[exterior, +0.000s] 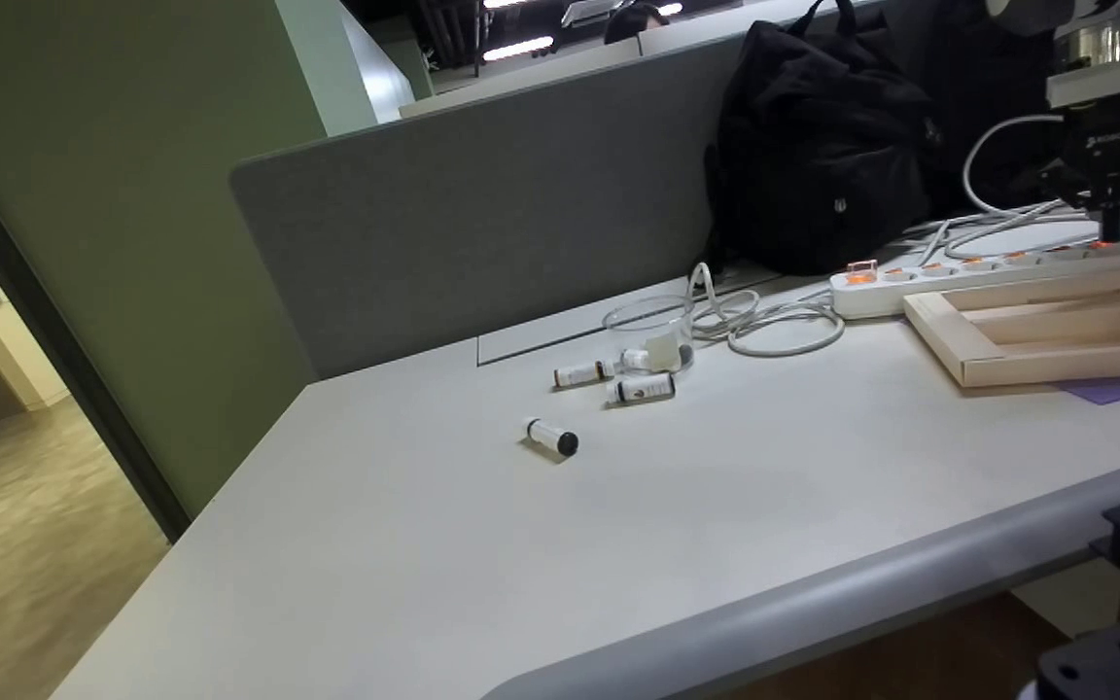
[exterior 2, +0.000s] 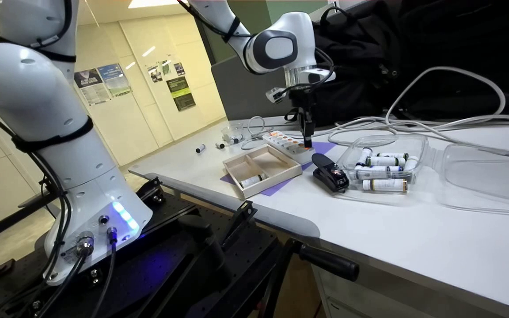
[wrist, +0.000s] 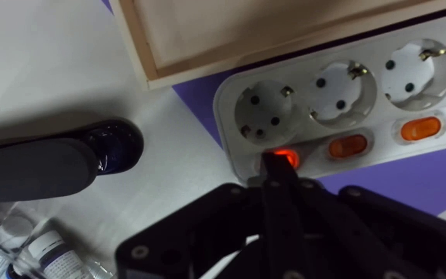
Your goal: Push down the first button from the right of the adaptor.
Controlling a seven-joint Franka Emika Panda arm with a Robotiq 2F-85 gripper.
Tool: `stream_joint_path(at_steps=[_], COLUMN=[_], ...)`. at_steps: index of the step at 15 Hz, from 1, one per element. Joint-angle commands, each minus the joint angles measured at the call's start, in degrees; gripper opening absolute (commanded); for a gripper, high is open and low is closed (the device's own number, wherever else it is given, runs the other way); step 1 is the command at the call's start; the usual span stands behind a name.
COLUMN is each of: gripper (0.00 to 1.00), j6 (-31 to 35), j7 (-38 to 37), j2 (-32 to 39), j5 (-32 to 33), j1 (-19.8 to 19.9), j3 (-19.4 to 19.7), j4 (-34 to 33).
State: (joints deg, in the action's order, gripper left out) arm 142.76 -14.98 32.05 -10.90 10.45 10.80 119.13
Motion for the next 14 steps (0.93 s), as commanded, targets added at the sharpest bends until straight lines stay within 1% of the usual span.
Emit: stream_joint_path(at_steps=[1, 7, 11, 14], gripper=[0.00, 0.00, 0.00, 0.00], j6=[0.50, -2.75, -8.05, -8.77], j7=[2.15, 5.78, 7.55, 8.97], j2=[7.50, 8.13, 4.78, 3.04], j5=[-2.59, -6.79, -9.14, -8.41], j1=[3.14, 6.19, 7.73, 7.65], j3=[-1.12, -2.61, -3.01, -2.75], j4=[-2.44, -4.45, -7.25, -8.46])
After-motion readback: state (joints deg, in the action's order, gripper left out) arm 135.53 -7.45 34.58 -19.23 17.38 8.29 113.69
